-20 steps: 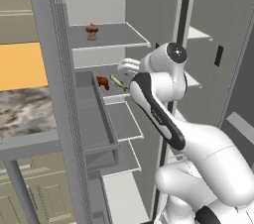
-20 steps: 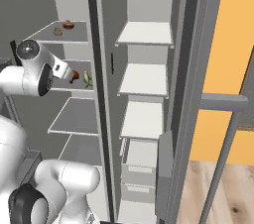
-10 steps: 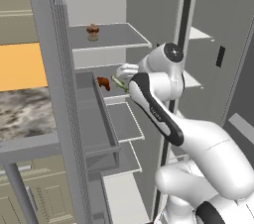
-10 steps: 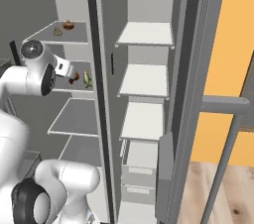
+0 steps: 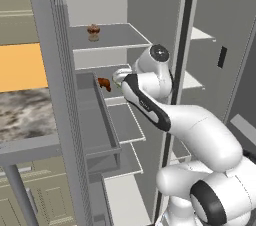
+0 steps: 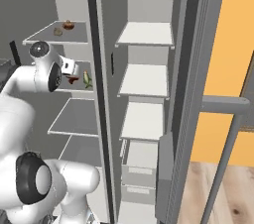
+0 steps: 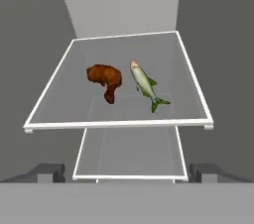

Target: Gather the garlic and mushroom from the fridge and place them on a tray on the dining counter. Then gather the chicken drumstick and fish from the fridge and place them on the other tray.

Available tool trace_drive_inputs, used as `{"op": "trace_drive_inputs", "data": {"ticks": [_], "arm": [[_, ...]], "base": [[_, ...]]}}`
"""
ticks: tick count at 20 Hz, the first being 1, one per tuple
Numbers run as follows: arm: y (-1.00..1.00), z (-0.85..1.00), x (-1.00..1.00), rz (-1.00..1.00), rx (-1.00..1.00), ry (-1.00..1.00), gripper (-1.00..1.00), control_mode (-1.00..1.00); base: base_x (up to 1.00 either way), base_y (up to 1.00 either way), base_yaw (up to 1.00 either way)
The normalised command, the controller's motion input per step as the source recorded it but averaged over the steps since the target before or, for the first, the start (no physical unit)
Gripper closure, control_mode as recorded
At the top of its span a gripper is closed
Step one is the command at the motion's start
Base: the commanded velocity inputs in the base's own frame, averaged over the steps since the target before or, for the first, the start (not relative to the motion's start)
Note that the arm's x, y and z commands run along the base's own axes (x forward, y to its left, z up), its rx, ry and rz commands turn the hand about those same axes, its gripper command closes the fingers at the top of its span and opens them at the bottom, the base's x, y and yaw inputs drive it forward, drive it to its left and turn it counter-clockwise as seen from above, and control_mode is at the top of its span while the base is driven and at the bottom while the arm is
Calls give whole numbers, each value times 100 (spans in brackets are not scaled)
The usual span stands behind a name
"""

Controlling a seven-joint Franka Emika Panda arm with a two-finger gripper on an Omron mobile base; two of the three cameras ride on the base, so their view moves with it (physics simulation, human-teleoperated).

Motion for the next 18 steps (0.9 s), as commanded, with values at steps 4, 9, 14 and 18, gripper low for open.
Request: {"op": "trace_drive_inputs", "data": {"ticks": [4,9,14,18], "arm": [[-1,-25,50,-2,-7,15,-100,-100],[0,-18,34,0,-9,6,-100,-100],[0,-11,23,0,-5,1,-100,-100],[-1,-17,8,0,-1,0,-100,-100]], "base": [[0,0,0],[0,0,0],[0,0,0],[0,0,0]]}}
